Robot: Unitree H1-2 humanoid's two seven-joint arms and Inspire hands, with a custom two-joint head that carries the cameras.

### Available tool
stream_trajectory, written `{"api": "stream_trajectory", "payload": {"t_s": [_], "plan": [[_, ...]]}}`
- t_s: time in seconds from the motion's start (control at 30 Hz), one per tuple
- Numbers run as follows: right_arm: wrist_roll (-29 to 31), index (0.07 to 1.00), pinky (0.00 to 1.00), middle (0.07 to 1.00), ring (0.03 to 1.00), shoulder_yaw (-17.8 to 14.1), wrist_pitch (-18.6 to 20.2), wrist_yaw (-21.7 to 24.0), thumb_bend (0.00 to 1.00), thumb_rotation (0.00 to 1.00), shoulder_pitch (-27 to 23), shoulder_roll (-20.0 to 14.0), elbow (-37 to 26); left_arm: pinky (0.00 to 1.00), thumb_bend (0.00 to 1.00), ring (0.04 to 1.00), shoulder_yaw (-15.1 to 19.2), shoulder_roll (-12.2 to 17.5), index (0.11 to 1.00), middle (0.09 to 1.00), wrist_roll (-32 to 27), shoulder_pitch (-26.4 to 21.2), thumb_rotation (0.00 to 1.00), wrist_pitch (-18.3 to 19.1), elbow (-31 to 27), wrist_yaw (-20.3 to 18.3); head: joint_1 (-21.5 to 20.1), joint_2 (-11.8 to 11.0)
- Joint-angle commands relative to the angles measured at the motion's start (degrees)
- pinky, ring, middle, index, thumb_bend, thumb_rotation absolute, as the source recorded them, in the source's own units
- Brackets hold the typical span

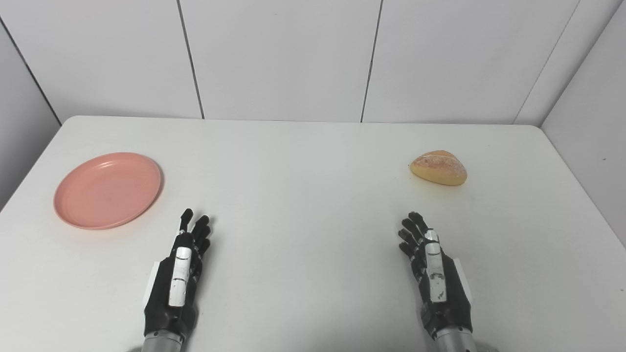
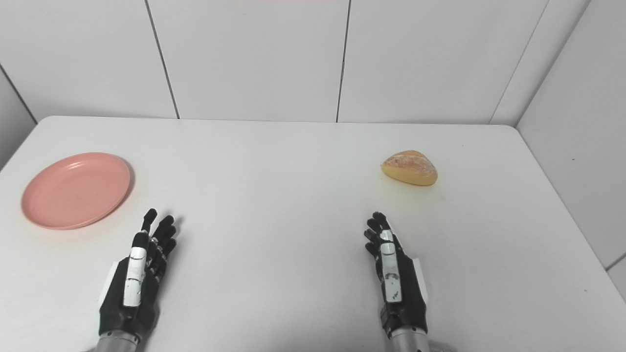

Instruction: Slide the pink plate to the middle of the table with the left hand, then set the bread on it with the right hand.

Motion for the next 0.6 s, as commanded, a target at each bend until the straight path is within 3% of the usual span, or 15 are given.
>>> {"api": "stream_trajectory", "payload": {"t_s": [0.0, 0.23, 0.33, 0.57], "plan": [[0.03, 0.904, 0.93, 0.910, 0.909, 0.31, -1.50, 0.32, 0.77, 1.00, -0.15, 0.53, -0.43, 1.00, 0.75, 0.979, -0.99, 0.66, 1.000, 0.969, 1.54, 0.18, 0.97, -1.27, -0.47, -0.84, 0.06, -0.09], [0.34, 0.918, 0.95, 0.955, 0.937, 0.35, -4.34, 1.03, 0.80, 1.00, -0.15, 0.08, 0.32, 1.00, 0.74, 1.000, -1.71, 1.01, 1.000, 1.000, 2.49, 0.27, 0.95, -6.17, 0.86, -1.03, 0.35, -0.28], [-0.71, 0.968, 1.00, 0.997, 0.994, 0.93, -5.49, 1.36, 0.81, 1.00, -0.07, -0.57, 0.55, 1.00, 0.78, 1.000, -1.80, 0.87, 1.000, 1.000, 2.19, 0.25, 0.93, -8.02, 1.40, -1.25, 0.40, -0.29], [-2.05, 1.000, 1.00, 1.000, 1.000, 1.72, -7.35, 1.36, 0.84, 1.00, -0.09, -0.84, 1.17, 1.00, 0.84, 1.000, -2.38, 2.16, 1.000, 1.000, 2.08, 0.05, 0.95, -11.75, 2.83, -2.81, 0.00, -0.37]]}}
